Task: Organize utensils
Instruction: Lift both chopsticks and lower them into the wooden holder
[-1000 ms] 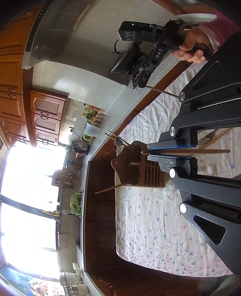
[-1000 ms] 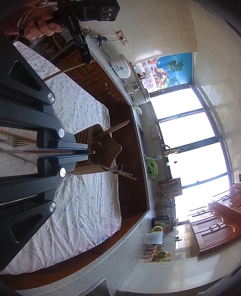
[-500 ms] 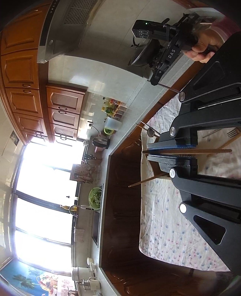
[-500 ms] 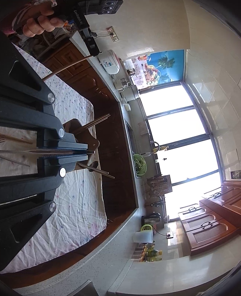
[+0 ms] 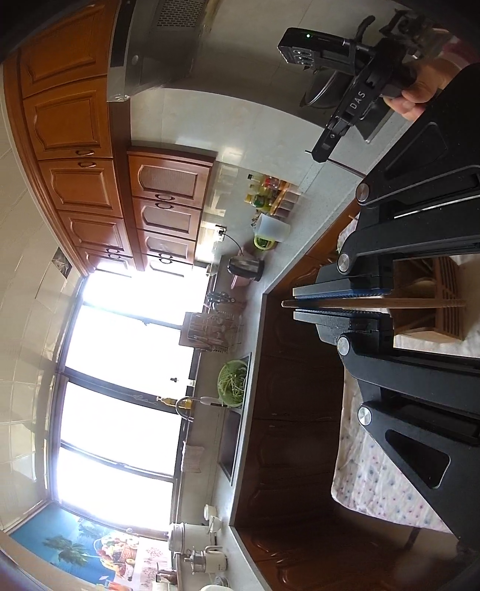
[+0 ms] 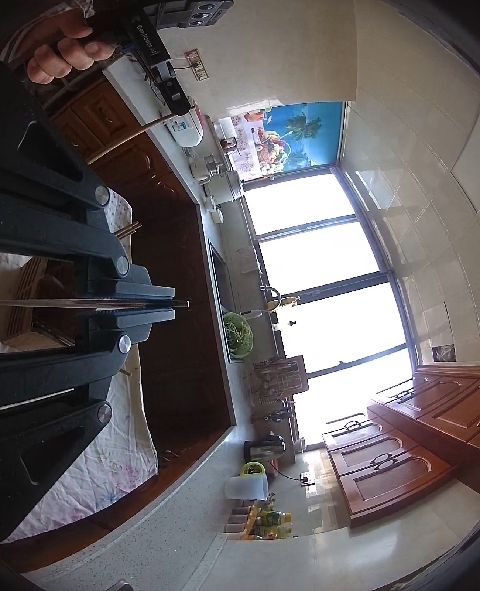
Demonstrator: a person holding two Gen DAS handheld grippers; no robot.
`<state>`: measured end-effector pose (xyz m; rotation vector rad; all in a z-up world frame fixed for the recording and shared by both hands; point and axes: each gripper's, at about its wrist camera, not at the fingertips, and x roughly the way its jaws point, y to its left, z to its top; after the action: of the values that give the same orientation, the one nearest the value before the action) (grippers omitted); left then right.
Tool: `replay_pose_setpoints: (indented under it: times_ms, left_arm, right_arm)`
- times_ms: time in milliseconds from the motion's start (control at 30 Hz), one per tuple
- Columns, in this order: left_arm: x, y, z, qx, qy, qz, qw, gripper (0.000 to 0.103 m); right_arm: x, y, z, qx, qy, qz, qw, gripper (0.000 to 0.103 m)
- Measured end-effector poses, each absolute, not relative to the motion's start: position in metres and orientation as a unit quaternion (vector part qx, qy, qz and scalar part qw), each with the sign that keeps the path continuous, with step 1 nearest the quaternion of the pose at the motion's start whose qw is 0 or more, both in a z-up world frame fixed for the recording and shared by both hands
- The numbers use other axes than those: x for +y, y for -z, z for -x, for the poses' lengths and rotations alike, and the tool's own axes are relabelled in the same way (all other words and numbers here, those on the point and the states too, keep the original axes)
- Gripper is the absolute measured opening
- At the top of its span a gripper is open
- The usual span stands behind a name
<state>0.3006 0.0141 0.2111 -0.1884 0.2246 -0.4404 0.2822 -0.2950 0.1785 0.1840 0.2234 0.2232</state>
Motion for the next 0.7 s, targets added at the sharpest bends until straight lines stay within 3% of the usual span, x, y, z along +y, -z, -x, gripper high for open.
replay_pose_setpoints:
  times_ms: [267,700]
  left_arm:
    - [0.001,-0.208,-0.344,0.093,0.197,0.095,0.971,0.004]
    - [-0.012,-0.139,-0.373,0.139,0.177,0.119,0.967,0.004]
  right_arm:
    - [-0.298,-0.182,-0.316,0.085,-0.102,-0.092,0.987,0.004]
    - [-0.292,-0.127,-0.330,0.094,-0.097,-0.095,0.986,0.004]
